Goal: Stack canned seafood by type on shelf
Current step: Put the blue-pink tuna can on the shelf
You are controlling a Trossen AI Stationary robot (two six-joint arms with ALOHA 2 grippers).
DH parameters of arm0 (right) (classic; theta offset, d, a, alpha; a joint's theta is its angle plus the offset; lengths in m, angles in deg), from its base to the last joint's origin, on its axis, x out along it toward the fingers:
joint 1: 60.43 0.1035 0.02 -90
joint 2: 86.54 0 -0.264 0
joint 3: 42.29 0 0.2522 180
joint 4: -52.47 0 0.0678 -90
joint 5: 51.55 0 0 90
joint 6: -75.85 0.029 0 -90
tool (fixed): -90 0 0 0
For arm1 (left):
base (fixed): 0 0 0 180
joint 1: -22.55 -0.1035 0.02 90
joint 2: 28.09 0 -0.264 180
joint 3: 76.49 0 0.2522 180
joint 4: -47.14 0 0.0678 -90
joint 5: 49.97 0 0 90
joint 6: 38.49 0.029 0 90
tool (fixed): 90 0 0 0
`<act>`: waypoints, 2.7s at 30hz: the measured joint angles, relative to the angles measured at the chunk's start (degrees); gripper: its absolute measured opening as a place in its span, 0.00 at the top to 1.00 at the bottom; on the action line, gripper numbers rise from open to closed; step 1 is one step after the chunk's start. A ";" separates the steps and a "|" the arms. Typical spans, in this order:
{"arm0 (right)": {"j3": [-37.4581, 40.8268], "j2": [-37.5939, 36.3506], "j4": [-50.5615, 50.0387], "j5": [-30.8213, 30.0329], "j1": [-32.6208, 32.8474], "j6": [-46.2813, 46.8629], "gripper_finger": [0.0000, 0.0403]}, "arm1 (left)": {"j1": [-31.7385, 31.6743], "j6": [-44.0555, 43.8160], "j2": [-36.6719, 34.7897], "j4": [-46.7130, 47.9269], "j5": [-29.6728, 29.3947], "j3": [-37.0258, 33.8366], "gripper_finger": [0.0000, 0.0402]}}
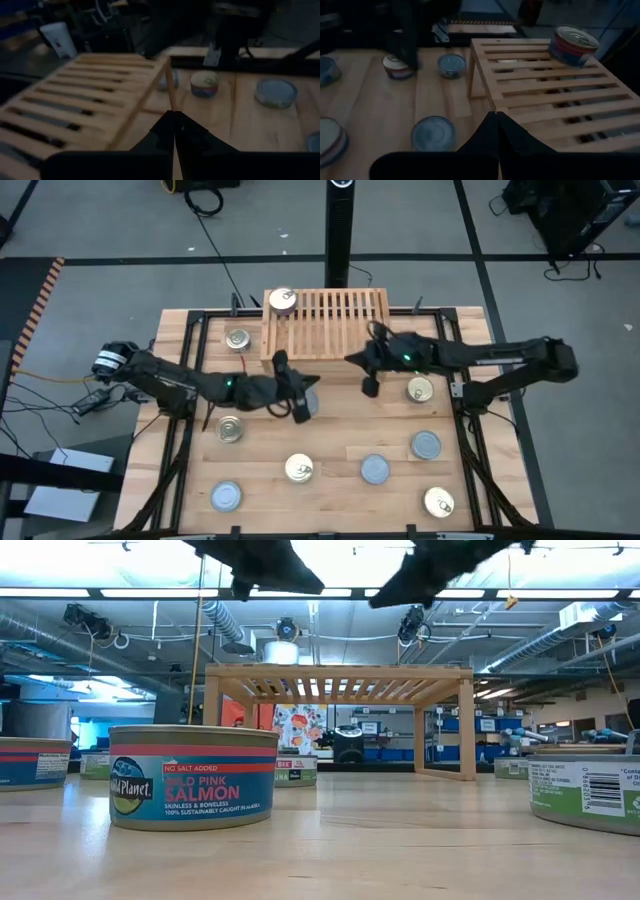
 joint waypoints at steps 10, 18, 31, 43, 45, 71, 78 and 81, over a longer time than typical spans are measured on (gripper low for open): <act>6.69 -9.77 2.96 -7.11 5.20 1.63 0.99 | -13.24 3.95 -0.68 -2.63 14.75 0.04 0.95; 8.56 -6.85 6.48 -7.20 5.51 3.52 0.96 | -23.95 10.13 -0.66 -2.41 29.88 1.20 0.95; 9.73 -1.04 6.44 -7.59 5.33 1.75 0.97 | -41.09 9.67 -0.64 17.20 30.37 10.98 0.95; 9.71 0.25 8.98 -8.60 5.31 0.06 0.98 | -45.02 11.77 -0.62 27.53 23.37 12.15 0.95; 9.26 0.22 9.25 -8.97 5.24 -0.01 0.98 | -45.02 12.49 -0.62 28.39 22.41 12.15 0.95; 5.55 0.15 10.47 -8.72 3.53 -5.79 0.98 | -46.59 14.46 2.82 27.70 17.97 12.18 0.95; 5.55 0.15 9.74 -8.61 3.56 -5.78 0.98 | -46.59 14.11 2.86 27.59 17.95 12.13 0.95; 5.55 0.15 9.75 -8.61 3.56 -5.78 0.98 | -46.59 14.09 2.88 27.22 17.75 12.07 0.95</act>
